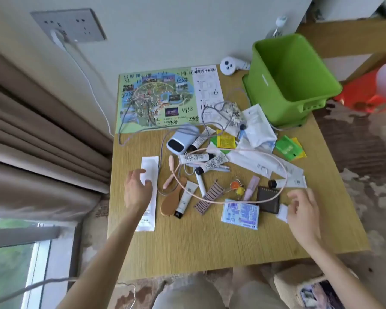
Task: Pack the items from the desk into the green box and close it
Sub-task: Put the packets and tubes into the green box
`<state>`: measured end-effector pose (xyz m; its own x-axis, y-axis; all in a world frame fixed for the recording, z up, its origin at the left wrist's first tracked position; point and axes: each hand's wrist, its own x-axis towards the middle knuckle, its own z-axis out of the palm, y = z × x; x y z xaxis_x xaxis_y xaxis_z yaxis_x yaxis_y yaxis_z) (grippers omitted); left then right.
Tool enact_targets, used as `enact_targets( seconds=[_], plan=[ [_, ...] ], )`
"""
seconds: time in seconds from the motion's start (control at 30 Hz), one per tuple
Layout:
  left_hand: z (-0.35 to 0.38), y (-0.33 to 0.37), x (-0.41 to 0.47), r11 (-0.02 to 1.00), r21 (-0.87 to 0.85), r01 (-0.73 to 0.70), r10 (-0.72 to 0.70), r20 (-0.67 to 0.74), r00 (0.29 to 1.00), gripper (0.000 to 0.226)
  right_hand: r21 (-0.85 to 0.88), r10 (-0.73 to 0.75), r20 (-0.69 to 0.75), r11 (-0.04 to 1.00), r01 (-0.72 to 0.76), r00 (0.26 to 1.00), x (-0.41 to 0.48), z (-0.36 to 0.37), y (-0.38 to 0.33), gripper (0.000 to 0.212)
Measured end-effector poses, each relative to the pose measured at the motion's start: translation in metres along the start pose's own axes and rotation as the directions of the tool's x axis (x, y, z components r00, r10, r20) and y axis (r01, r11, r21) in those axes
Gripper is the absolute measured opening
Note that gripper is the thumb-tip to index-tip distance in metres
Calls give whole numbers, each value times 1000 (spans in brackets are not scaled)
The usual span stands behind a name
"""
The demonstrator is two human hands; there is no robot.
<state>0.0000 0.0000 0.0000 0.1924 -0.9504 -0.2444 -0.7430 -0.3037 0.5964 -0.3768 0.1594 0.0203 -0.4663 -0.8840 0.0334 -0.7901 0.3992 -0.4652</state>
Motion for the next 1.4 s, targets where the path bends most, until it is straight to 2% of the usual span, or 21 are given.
enact_targets(
  seconds=[0.1,0.17,0.23,0.3,0.37,0.47,0.53,0.73,0.93,1.07,1.2,1.3,1.4],
  plan=[
    [5,-4,5,990,108,89,-85,-46,995,42,32,-39,35,999,38,999,20,2,-3,22],
    [9,-6,5,979,135,156,-152,-41,988,55,37,-51,29,998,50,998,31,3,-3,22],
    [16,-9,1,963,216,158,-152,-43,987,68,44,-48,16,998,47,999,35,4,4,22],
    [22,-11,-1,956,266,122,-111,-55,992,71,40,-24,11,999,24,1000,39,4,9,23],
    [27,-14,-1,968,222,117,-109,-45,993,68,40,-19,29,999,17,999,42,5,13,23],
    [29,-13,0,975,118,190,-191,-4,982,65,51,-48,72,998,44,996,46,7,17,23],
    [29,-6,0,970,113,214,-211,-37,977,60,74,-75,80,995,69,994,54,7,18,24],
    [32,12,-14,921,369,124,-88,-111,990,38,96,-200,146,977,188,969,90,2,10,22],
    [30,21,-12,872,483,79,-10,-144,990,14,73,-351,302,935,346,886,118,21,-21,18],
    [20,28,-10,893,424,151,-50,-239,970,15,48,-399,223,916,399,890,129,28,-28,18],
    [8,43,-17,968,215,127,-40,-371,928,14,58,-300,148,954,295,942,150,26,-8,15],
    [9,64,-23,999,41,-15,29,-370,928,10,54,-214,221,977,207,951,164,22,23,17],
    [20,89,-26,989,-79,-126,95,-319,943,9,59,-205,344,979,197,916,169,19,46,16]
  ],
)
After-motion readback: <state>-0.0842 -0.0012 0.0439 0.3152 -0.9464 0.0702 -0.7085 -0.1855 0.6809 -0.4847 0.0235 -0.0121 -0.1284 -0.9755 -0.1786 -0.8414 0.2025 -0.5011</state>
